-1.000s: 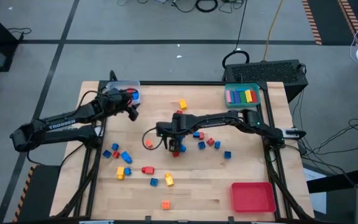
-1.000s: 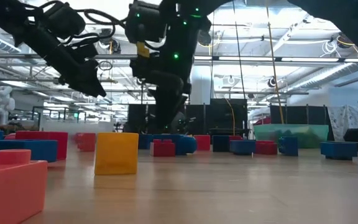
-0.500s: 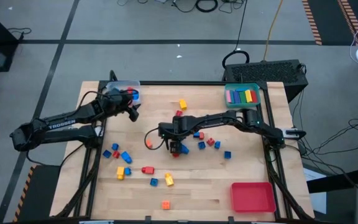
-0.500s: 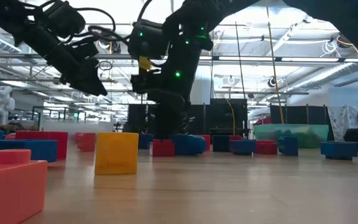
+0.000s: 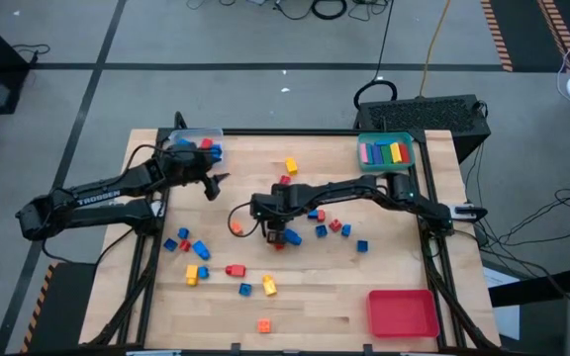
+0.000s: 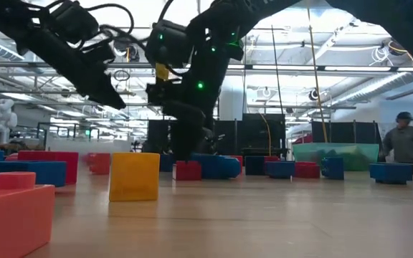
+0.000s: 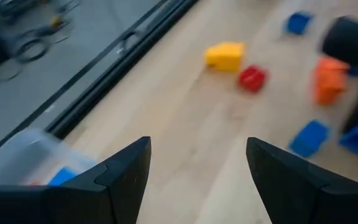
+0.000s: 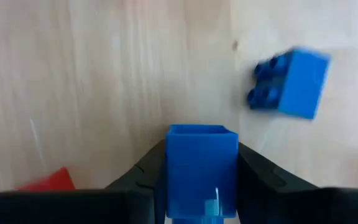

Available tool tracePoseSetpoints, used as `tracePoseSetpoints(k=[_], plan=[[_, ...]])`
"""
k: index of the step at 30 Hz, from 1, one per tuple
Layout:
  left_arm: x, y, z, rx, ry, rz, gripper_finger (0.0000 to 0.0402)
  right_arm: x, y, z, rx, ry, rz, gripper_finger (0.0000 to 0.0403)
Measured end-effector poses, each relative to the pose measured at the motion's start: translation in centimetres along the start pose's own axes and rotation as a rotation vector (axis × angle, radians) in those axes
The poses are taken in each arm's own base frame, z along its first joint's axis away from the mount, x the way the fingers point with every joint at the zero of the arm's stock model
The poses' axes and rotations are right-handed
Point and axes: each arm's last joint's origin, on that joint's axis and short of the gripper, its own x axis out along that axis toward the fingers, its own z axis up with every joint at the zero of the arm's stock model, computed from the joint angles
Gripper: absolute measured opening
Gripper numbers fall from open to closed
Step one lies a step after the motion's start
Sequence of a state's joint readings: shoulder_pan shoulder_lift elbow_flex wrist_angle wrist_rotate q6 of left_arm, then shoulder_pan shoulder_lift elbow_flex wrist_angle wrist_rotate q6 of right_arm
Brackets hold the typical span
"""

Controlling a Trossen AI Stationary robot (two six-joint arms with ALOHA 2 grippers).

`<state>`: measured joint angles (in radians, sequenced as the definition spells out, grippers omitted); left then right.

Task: Sort blocks by size
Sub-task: Put the big blue game piece into the transparent bin

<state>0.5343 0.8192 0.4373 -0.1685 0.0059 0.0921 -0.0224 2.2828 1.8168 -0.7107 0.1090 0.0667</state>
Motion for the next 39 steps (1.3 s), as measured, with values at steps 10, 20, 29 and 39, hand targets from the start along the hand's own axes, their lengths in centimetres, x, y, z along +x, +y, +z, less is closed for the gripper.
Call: tracePoseSetpoints(k=[10,20,29,39], plan=[[0.0,-2.2,0.4,0.184,-0.089,-0.275,0.0265,-4.5,-0.9,2.8,0.037,-0.279,-0.154,0.0112],[0.1,-4.1,0.3,0.306,-0.097,-0.364,0.0265,-7.1,-1.0,4.8,-0.034,-0.501,-0.171,0.0112],[0.0,-4.9,0.8,0.337,-0.156,-0.392,0.0265,-7.3,-0.8,5.2,-0.058,-0.551,-0.168,0.0112],[-0.2,-5.5,0.7,0.353,-0.155,-0.425,0.0265,-7.8,-0.4,6.0,-0.084,-0.649,-0.077,0.0112]])
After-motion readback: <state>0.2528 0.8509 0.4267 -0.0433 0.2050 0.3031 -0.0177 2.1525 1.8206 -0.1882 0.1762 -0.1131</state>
